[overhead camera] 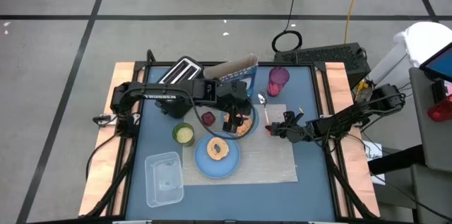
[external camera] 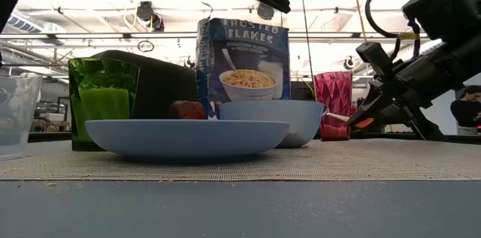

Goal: Arrange a breakfast setting
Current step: Put the orange spoon to the right of the light blue bowl on the gray placemat

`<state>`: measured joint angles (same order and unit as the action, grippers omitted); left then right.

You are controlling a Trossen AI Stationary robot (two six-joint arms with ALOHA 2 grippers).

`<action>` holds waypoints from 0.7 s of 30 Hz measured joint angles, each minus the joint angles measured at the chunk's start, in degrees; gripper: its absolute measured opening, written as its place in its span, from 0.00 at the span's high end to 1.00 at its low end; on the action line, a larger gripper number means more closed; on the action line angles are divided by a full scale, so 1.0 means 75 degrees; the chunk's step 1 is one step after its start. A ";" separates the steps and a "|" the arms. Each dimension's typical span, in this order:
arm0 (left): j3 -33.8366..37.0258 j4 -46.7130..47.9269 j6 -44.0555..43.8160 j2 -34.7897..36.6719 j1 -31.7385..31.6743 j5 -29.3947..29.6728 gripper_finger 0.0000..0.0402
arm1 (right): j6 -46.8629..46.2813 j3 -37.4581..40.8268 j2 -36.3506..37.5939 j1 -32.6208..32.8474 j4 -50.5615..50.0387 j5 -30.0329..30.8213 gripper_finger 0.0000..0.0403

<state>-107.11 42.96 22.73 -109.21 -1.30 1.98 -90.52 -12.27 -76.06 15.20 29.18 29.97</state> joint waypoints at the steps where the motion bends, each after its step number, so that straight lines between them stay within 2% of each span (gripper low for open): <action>1: 0.0000 -0.0003 0.0001 -0.0003 0.0000 0.0000 0.33 | 0.0045 0.0000 -0.0001 0.0000 0.0000 -0.0013 0.99; 17: 0.0000 -0.0157 -0.0007 -0.0003 0.0000 0.0000 0.33 | 0.0074 -0.0012 -0.0001 0.0003 -0.0121 0.0020 0.99; 21: 0.0000 -0.0157 -0.0010 -0.0003 0.0000 0.0000 0.33 | -0.0033 -0.0012 -0.0001 0.0003 -0.0144 0.0051 0.96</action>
<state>-107.11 41.78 22.65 -109.23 -1.30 1.98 -90.76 -12.36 -76.07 15.22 28.10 30.35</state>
